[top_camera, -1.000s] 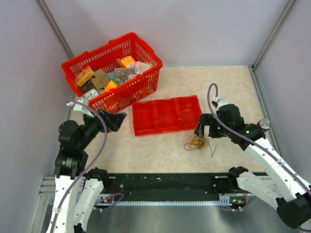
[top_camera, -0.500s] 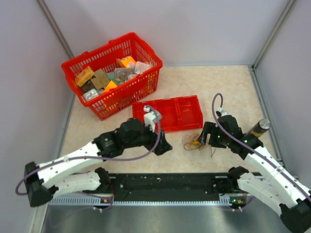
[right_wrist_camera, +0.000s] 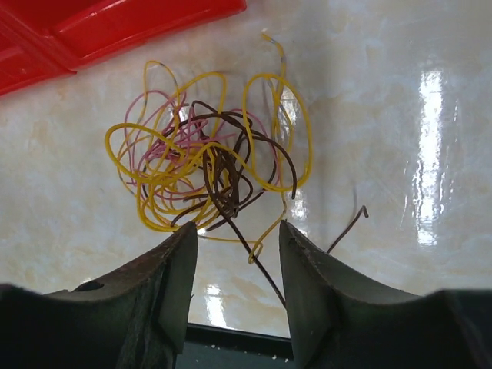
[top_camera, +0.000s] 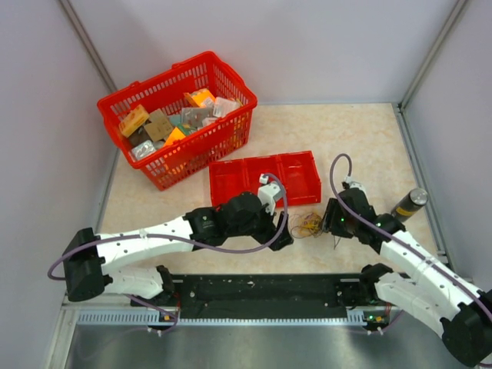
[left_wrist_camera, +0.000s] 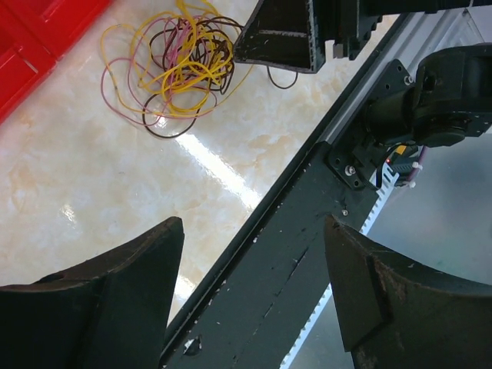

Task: Untangle the cables

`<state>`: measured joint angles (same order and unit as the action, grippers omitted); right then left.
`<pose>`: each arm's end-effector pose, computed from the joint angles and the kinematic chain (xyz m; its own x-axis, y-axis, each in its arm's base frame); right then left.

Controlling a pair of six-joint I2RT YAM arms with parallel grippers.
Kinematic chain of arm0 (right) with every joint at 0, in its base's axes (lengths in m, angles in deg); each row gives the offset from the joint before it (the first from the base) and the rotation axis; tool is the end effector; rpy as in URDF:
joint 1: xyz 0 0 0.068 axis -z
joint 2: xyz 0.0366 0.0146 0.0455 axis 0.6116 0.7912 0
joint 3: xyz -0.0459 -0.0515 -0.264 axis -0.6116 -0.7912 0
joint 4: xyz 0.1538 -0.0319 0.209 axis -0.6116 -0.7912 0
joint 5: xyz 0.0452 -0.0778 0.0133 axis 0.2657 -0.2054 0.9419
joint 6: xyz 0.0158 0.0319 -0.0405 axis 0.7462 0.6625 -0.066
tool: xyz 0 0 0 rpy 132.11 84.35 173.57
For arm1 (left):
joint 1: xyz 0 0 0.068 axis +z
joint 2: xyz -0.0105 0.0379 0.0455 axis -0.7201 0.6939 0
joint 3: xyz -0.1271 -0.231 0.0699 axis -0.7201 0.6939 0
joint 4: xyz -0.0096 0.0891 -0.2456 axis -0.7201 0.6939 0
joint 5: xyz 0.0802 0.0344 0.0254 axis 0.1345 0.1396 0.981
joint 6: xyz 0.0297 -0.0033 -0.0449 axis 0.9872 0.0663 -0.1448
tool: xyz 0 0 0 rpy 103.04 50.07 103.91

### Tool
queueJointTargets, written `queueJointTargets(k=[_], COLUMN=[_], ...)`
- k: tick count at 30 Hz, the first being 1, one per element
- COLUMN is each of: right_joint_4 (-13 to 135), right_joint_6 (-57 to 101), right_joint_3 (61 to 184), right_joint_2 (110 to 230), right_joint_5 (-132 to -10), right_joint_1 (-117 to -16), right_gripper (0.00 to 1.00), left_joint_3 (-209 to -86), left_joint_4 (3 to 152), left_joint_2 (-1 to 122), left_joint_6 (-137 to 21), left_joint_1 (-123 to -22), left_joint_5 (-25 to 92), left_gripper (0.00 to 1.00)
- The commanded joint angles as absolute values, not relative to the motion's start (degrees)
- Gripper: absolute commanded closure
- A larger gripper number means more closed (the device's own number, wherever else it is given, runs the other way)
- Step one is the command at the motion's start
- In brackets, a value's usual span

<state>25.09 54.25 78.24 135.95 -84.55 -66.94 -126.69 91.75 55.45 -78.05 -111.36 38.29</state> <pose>0.1406 0.0745 0.2124 -0.8071 0.2684 -0.5259 0.1017 0.9406 0.3239 0.1140 -0.2530 0.2807 -0.6705 0.2141 -0.7104 0.6780 0.5656 -0.4694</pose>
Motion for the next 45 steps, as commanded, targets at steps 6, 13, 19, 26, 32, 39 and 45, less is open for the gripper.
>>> queueJointTargets(k=[6, 13, 19, 26, 32, 39, 45], right_joint_4=[35.70, 48.70, 52.76, 57.51, 55.22, 54.96, 54.96], right_joint_6=[49.18, 49.69, 59.62, 71.41, 71.68, 70.89, 70.53], right_joint_3=[76.13, 75.51, 75.34, 76.48, 77.27, 76.92, 77.01], right_joint_2=[138.62, 137.75, 136.51, 138.80, 138.36, 137.83, 137.13], right_joint_5=[-73.77, -59.08, -58.27, -53.18, -54.50, -53.88, -53.35], right_joint_1=[-68.28, -79.53, -80.51, -80.51, -80.51, -80.51, -80.51], right_gripper=[1.00, 1.00, 1.00, 1.00, 1.00, 1.00, 1.00], left_joint_3=[-131.21, -129.55, -119.01, -115.22, -116.80, -118.56, -118.64], left_joint_4=[85.92, 84.76, 80.48, 79.93, 79.93, 84.24, 84.42], left_joint_2=[57.59, 55.76, 46.80, 46.25, 48.18, 51.88, 53.55], left_joint_6=[-82.87, -85.17, -83.68, -85.26, -84.65, -83.15, -82.63], left_joint_1=[-109.26, -106.27, -106.35, -106.44, -106.53, -106.53, -106.70], left_joint_5=[35.88, 36.83, 38.34, 32.44, 29.90, 29.81, 29.28], left_gripper=[0.08, 0.24, 0.37, 0.54, 0.55, 0.50, 0.75])
